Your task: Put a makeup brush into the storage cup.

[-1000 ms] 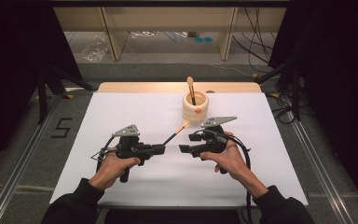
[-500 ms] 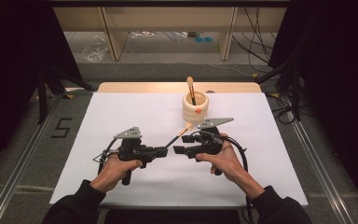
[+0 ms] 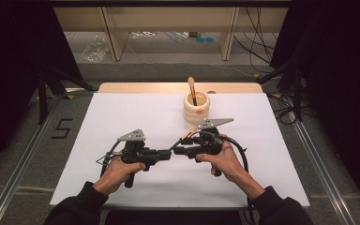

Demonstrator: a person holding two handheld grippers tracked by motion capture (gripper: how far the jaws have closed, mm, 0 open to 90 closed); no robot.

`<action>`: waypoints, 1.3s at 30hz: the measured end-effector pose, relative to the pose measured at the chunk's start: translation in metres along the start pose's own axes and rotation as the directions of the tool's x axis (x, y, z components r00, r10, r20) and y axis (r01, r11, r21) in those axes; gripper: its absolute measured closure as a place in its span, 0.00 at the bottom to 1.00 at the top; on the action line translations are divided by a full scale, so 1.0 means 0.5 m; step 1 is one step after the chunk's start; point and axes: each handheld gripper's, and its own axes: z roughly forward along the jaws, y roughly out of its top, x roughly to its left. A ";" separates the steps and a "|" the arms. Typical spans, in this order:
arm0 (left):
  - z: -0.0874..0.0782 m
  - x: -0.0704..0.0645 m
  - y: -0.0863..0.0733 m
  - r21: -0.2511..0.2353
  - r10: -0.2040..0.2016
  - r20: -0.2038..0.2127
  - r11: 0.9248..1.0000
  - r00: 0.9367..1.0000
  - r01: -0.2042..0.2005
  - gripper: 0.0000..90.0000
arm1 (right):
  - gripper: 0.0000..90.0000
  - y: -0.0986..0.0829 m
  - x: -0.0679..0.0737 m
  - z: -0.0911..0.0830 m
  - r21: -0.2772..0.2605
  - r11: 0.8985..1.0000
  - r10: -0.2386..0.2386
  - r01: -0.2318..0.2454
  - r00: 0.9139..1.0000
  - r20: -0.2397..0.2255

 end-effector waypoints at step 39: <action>0.015 -0.006 -0.008 0.023 0.025 -0.002 0.999 1.000 -0.025 0.94 | 0.75 -0.008 -0.008 0.004 -0.061 0.997 0.049 -0.055 0.994 -0.101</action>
